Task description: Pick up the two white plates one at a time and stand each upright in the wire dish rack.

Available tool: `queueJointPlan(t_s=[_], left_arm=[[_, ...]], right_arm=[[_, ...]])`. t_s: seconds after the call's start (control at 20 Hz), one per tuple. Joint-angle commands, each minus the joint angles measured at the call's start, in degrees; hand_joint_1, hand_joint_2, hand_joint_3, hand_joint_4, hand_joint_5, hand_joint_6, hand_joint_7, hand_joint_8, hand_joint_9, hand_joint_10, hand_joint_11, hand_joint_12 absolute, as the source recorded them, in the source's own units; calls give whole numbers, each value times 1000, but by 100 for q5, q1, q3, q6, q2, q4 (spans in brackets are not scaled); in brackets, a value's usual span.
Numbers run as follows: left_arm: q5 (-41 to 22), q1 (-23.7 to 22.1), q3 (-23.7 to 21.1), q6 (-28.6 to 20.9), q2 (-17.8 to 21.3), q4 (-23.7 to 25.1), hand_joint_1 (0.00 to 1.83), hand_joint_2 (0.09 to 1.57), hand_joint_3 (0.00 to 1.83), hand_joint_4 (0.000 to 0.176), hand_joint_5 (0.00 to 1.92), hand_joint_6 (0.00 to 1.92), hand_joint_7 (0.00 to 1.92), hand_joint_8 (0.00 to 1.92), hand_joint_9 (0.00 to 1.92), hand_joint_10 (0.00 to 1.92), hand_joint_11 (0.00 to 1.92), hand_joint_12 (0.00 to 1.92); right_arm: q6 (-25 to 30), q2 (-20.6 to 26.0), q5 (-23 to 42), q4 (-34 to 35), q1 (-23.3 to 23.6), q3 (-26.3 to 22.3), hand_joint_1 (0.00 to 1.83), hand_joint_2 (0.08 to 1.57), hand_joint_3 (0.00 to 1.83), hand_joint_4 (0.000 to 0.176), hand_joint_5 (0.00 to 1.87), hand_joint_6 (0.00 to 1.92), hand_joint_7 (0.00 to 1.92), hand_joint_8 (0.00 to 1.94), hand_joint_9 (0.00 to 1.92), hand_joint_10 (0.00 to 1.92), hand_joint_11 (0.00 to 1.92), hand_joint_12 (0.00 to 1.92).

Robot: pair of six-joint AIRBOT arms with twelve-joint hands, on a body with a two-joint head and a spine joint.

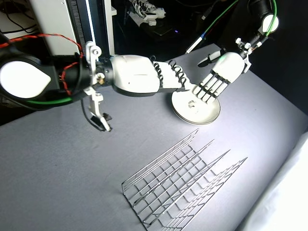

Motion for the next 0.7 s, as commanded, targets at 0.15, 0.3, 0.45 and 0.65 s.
queueJointPlan(t_s=[0.15,0.3,0.45,0.65], left_arm=[[-60,155,-155,54,-100,-217,0,1050,1,0,3,0,5,0,0,0,0,0],[30,155,-395,63,-148,-218,0,1035,0,0,0,0,2,1,0,0,0,0],[145,113,-647,70,-188,-219,0,1046,1,0,0,0,0,0,0,0,0,0],[237,-10,-828,124,-296,-221,0,1035,0,0,0,0,0,0,0,0,3,1]], right_arm=[[3,26,462,304,-106,77,1211,992,0,0,0,0,0,0,0,0,21,21],[-11,23,462,305,-165,121,1238,1009,0,0,0,0,0,0,0,0,34,36],[-50,10,460,304,-189,140,1300,1015,3,0,0,0,0,0,0,0,0,104],[-51,-18,326,304,-188,156,1254,1038,4,0,0,0,0,0,0,0,0,92]])
